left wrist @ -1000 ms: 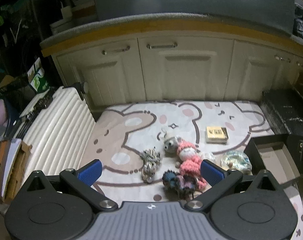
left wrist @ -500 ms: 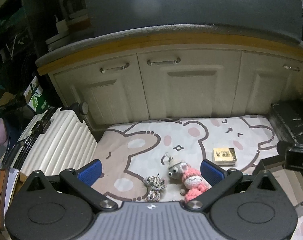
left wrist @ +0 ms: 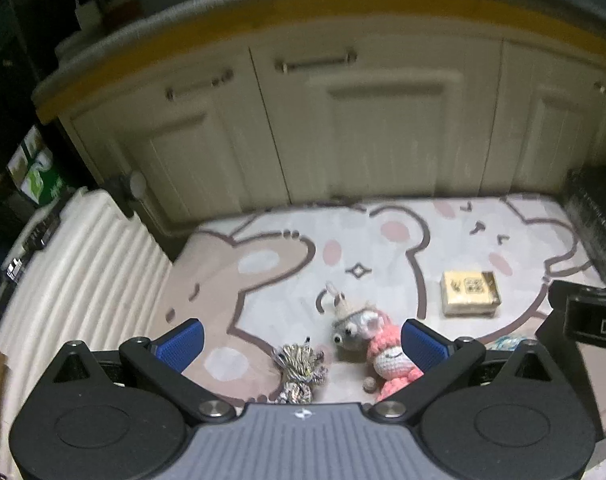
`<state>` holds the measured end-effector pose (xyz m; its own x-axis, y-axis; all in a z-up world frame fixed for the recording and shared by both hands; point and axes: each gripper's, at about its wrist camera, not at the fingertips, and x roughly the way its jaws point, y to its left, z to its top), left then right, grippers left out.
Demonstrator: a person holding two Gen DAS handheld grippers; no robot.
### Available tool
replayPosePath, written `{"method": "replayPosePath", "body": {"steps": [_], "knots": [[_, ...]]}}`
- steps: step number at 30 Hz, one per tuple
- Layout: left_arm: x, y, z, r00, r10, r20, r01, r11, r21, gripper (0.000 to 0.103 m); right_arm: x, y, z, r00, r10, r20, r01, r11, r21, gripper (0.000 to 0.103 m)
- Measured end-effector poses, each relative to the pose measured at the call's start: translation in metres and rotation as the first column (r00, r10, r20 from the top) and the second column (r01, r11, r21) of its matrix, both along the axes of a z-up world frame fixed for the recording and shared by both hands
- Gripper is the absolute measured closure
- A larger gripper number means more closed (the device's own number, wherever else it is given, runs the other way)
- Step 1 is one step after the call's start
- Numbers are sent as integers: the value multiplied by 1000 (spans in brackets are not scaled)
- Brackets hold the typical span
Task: Organize objects
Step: 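Move both tools down toward the crochet toys and wooden block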
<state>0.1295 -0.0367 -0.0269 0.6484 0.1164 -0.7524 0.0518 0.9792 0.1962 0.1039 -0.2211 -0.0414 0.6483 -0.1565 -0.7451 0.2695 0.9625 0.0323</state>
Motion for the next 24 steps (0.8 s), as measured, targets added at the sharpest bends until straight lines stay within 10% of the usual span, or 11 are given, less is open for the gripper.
{"method": "replayPosePath", "body": {"steps": [24], "knots": [[18, 6, -104, 976, -42, -214, 37, 999, -27, 0, 20, -3, -93, 970, 17, -244, -35, 997, -69, 8]]}}
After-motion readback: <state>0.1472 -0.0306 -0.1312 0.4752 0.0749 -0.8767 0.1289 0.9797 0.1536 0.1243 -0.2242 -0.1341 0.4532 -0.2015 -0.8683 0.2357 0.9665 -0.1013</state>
